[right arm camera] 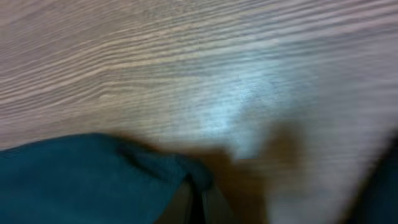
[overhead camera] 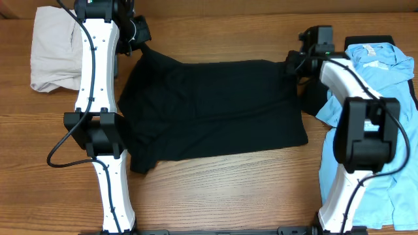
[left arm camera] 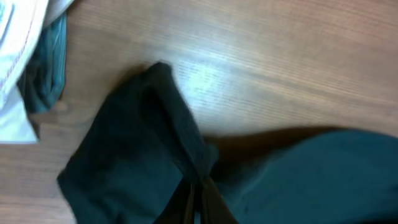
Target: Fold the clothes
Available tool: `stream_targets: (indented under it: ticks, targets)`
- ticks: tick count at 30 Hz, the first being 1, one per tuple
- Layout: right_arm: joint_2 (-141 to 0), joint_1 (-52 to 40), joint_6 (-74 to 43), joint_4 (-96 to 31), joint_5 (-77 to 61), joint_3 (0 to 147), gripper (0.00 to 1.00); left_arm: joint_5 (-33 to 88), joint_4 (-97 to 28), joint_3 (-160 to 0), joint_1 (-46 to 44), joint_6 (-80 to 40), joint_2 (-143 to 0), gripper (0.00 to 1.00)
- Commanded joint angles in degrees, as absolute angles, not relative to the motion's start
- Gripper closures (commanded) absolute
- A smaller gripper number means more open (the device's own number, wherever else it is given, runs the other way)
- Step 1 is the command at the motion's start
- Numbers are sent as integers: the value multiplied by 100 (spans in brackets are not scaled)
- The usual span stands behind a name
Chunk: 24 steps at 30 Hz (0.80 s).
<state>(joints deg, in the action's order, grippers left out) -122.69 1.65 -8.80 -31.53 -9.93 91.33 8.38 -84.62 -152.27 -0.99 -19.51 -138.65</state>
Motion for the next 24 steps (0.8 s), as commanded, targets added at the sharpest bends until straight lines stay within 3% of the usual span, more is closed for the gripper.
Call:
stream_targets:
  ticks: [1, 12, 24]
  targets:
    - [-11524, 353, -698, -3463, -1214, 9395, 94, 840, -8801, -15351, 1, -1708, -13819, 96]
    - [-11187, 482, -421, -5151, -1428, 9393, 96, 1059, -9684, -15240, 130, -1035, -13819, 96]
    - [-11187, 491, -290, -6130, -1422, 9247, 96, 794, -9686, -13100, 40, -766, -13782, 96]
